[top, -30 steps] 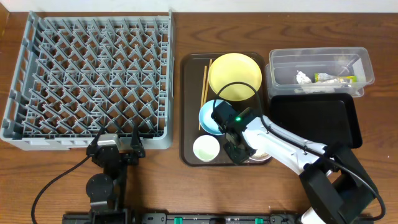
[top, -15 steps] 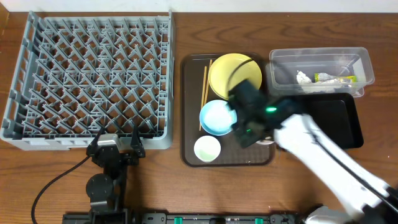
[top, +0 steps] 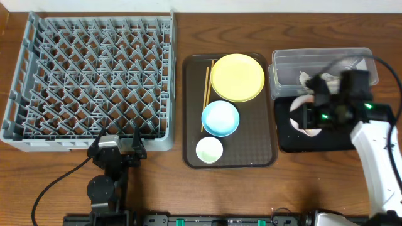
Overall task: Sort waste into correct bins and load items into the dishwasher
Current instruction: 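Tip the white dish over the black tray to dump scraps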
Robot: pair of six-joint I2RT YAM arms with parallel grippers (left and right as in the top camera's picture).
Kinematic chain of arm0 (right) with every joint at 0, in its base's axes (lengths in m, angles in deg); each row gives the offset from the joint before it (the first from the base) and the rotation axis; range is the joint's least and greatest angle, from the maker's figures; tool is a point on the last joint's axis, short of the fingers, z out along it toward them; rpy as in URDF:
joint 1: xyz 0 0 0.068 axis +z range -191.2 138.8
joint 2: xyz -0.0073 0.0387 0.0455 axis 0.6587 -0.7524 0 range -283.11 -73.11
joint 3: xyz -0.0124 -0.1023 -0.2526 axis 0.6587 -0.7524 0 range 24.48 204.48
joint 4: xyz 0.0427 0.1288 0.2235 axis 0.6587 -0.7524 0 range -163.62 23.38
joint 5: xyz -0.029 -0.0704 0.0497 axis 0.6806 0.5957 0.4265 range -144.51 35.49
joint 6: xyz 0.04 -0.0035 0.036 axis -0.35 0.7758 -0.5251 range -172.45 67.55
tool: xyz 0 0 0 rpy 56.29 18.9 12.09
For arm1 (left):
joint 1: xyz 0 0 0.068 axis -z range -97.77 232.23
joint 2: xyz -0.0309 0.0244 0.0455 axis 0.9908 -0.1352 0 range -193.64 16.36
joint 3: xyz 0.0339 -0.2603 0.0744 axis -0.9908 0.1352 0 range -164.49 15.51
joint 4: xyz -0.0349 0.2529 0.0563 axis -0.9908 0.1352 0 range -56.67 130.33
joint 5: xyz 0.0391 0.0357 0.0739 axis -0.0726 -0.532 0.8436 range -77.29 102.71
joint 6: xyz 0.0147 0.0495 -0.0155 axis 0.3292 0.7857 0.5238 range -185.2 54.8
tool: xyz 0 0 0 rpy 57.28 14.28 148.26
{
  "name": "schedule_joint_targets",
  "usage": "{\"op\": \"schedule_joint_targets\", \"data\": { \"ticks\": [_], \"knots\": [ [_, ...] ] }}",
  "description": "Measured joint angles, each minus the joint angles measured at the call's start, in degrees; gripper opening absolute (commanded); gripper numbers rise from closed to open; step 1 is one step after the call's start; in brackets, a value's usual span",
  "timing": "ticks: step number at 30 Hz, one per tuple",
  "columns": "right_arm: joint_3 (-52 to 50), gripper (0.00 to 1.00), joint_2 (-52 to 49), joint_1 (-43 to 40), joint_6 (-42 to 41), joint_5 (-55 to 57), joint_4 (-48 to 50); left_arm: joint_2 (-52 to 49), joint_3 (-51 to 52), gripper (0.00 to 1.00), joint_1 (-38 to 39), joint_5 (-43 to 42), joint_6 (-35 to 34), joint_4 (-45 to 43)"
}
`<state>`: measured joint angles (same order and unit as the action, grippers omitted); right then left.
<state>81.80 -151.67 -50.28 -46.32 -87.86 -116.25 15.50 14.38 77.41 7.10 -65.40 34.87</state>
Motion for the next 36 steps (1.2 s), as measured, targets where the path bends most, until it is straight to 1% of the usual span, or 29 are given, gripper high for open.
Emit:
{"op": "schedule_joint_targets", "data": {
  "ticks": [5,9,17,24,28,32,36],
  "knots": [
    [-9.22,0.01,-0.02,-9.62,2.16,-12.44,9.73,0.00,0.00,0.91,-0.02,0.00,0.00,0.00],
    [-14.32,0.01,-0.02,-13.94,2.73,-21.20,16.02,0.00,0.00,0.91,0.00,0.00,0.00,0.00],
    [-16.15,0.01,-0.02,-18.69,2.93,-37.46,21.62,0.00,0.00,0.91,0.00,0.00,0.00,0.00],
    [-16.17,0.01,-1.95,-21.57,2.95,-43.82,21.94,0.00,0.00,0.91,0.00,0.00,0.00,0.00],
    [-16.17,0.01,-5.88,-22.56,3.32,-45.59,22.73,0.00,0.00,0.91,0.00,0.00,0.00,0.00],
    [-16.20,0.01,-10.71,-23.30,3.37,-49.66,24.85,0.00,0.00,0.91,0.00,0.00,0.00,0.00],
    [-16.20,0.01,-12.33,-23.47,2.25,-51.71,24.87,0.00,0.00,0.91,0.00,0.00,0.00,0.00]
  ]
}}
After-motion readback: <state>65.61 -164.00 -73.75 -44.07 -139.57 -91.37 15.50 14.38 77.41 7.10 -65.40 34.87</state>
